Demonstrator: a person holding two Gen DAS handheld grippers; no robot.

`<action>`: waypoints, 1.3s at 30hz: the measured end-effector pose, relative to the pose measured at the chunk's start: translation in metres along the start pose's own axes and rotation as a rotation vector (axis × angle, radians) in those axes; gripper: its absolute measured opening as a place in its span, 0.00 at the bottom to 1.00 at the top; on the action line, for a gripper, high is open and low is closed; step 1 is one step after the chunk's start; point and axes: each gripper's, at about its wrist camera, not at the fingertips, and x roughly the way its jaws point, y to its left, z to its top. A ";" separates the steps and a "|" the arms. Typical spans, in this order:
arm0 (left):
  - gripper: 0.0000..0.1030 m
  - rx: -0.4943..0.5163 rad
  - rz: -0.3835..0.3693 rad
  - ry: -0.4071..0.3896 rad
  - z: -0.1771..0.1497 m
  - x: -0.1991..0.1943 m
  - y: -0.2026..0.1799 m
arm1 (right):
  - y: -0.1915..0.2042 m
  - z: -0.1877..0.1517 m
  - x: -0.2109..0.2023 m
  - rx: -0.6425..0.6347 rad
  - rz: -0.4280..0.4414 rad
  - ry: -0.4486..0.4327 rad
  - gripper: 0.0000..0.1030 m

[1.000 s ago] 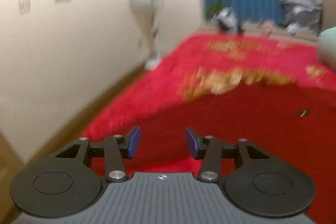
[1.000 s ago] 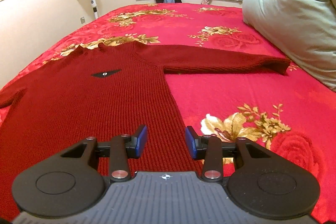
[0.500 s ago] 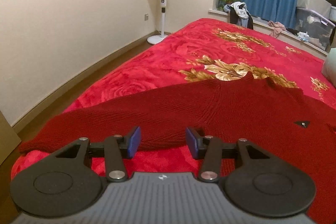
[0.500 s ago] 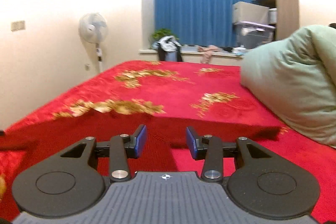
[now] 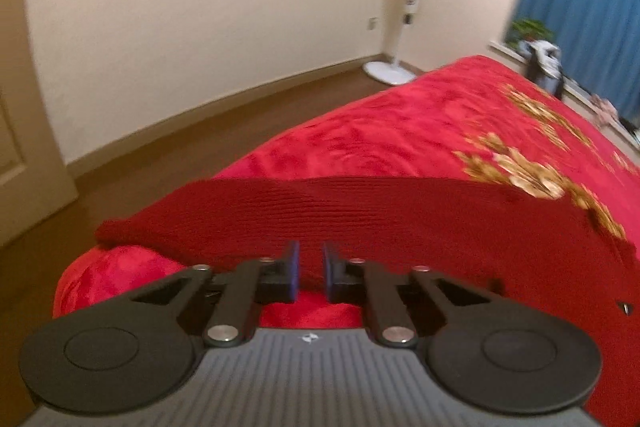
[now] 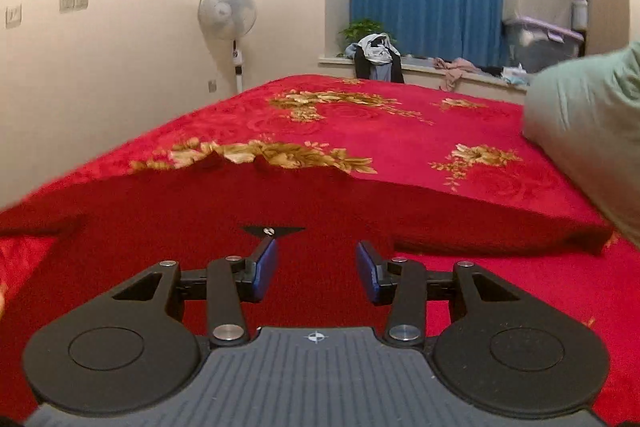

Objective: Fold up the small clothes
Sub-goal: 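Grasp a sweater sleeve with the left tool and lift it across the body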

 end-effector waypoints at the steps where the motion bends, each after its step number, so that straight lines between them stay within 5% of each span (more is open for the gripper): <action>1: 0.10 -0.035 -0.001 0.013 0.003 0.006 0.008 | -0.001 0.000 0.002 -0.008 0.002 0.006 0.37; 2: 0.10 -0.080 -0.008 0.031 0.005 0.012 0.016 | -0.004 0.000 0.004 -0.006 0.013 0.013 0.21; 4: 0.11 -0.166 -0.033 0.074 0.008 0.026 0.029 | -0.010 0.001 0.007 0.013 0.024 0.034 0.11; 10: 0.38 -0.378 -0.021 0.171 0.008 0.057 0.055 | -0.028 -0.001 0.015 0.088 -0.008 0.077 0.12; 25: 0.42 -0.595 0.041 0.238 -0.004 0.065 0.077 | -0.017 -0.025 0.042 0.049 0.005 0.280 0.20; 30: 0.37 -0.577 0.076 0.211 0.000 0.071 0.076 | -0.017 -0.039 0.057 0.058 0.000 0.387 0.20; 32: 0.24 -0.530 0.109 0.200 0.002 0.073 0.069 | -0.018 -0.044 0.060 0.072 0.000 0.420 0.20; 36: 0.14 -0.270 0.234 0.074 0.020 0.063 0.022 | -0.021 -0.047 0.062 0.082 -0.011 0.430 0.19; 39: 0.11 -0.042 0.295 -0.100 0.027 0.043 -0.033 | -0.020 -0.049 0.063 0.078 -0.015 0.428 0.04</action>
